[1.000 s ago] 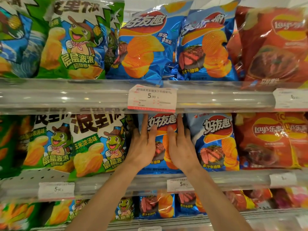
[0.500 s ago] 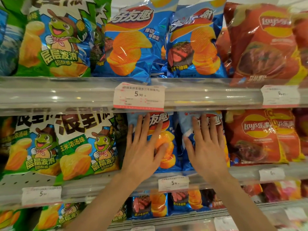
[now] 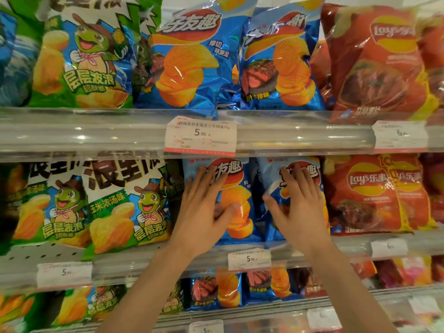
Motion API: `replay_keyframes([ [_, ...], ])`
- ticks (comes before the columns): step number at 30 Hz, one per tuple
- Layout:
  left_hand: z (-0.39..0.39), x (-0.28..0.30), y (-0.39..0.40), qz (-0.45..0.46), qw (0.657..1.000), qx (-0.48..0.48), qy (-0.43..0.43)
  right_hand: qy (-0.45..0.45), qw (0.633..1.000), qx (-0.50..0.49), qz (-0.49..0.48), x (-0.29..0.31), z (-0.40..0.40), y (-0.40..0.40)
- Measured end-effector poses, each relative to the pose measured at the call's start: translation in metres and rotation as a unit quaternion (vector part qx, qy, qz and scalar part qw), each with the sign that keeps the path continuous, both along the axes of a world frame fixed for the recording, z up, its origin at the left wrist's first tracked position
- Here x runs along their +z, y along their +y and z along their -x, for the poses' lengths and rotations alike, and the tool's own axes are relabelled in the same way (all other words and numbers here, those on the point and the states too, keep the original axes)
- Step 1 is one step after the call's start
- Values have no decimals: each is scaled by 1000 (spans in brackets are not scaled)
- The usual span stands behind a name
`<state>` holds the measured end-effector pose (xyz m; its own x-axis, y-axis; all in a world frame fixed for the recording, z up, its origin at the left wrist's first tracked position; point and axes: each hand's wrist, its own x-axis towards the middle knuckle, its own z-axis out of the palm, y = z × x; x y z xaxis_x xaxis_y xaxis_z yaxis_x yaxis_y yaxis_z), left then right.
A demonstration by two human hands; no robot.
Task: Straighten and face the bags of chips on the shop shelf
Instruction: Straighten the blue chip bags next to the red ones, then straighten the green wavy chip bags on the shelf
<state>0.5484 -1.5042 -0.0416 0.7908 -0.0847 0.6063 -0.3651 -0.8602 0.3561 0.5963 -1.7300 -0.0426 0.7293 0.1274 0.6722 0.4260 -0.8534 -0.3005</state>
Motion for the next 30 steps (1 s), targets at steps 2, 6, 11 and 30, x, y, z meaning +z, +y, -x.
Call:
replay_keyframes([
  [2, 16, 6, 6, 87, 996, -18, 7, -2, 999, 27, -44, 7, 15, -1],
  [6, 58, 11, 17, 229, 972, -41, 38, 11, 989, 49, -142, 7, 52, 3],
  [11, 105, -7, 43, 336, 936, -48, 94, 166, 939, 92, -288, -15, 96, 21],
  [30, 191, -69, 139, 381, 904, 62, 184, 293, 872, 57, -387, -98, 188, 80],
])
